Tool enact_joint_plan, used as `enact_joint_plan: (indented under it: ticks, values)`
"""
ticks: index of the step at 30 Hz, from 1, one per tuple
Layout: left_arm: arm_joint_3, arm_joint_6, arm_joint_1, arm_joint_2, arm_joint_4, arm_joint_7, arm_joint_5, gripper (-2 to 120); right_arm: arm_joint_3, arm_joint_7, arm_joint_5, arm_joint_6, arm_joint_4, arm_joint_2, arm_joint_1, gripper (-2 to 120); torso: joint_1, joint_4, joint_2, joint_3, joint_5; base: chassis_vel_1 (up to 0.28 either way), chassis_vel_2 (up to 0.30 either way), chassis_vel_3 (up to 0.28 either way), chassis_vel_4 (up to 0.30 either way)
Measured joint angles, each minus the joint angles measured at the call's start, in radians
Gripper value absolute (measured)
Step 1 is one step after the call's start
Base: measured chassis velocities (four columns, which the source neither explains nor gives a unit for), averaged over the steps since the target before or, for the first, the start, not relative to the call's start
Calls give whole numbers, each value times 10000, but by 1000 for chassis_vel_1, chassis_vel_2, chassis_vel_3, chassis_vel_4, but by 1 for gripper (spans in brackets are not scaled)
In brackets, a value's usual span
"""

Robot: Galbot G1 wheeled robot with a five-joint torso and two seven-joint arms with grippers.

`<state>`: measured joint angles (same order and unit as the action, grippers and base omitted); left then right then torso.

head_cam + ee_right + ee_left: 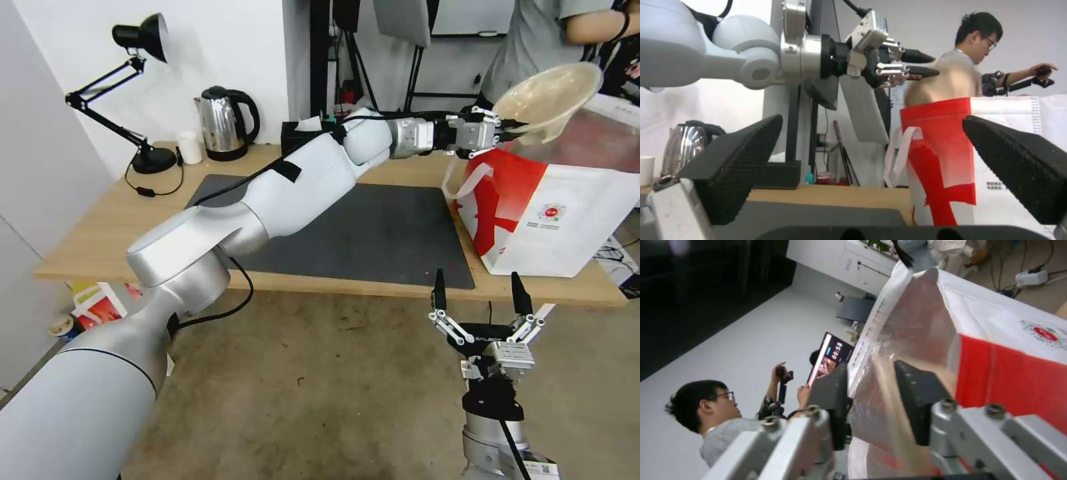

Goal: Pick up the trash from the table and place it into the takeout bag.

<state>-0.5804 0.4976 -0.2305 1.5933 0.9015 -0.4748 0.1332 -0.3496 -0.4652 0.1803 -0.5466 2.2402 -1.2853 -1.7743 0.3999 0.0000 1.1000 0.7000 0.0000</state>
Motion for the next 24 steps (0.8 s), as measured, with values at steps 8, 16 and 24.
enact_joint_plan:
  ticks: [8, 16, 24]
  values:
    - [-222, -27, -4, -2, 146, 221, 293, 62, 0, 0, 0, 0, 0, 0, -1, 100, 0, 0, 0, 0, 0, 0, 0, 0, 0]
    - [-230, -49, 11, -14, 221, 175, 359, 88, 0, 0, 0, 0, 0, 0, 0, 100, 0, 0, 0, 0, 0, 0, 0, 0, 0]
    - [-28, -631, -109, -756, 1038, -41, 933, 100, 0, 0, 1, 0, 0, 0, 0, 100, -1, 1, 0, 0, -2, 0, 0, 0, 0]
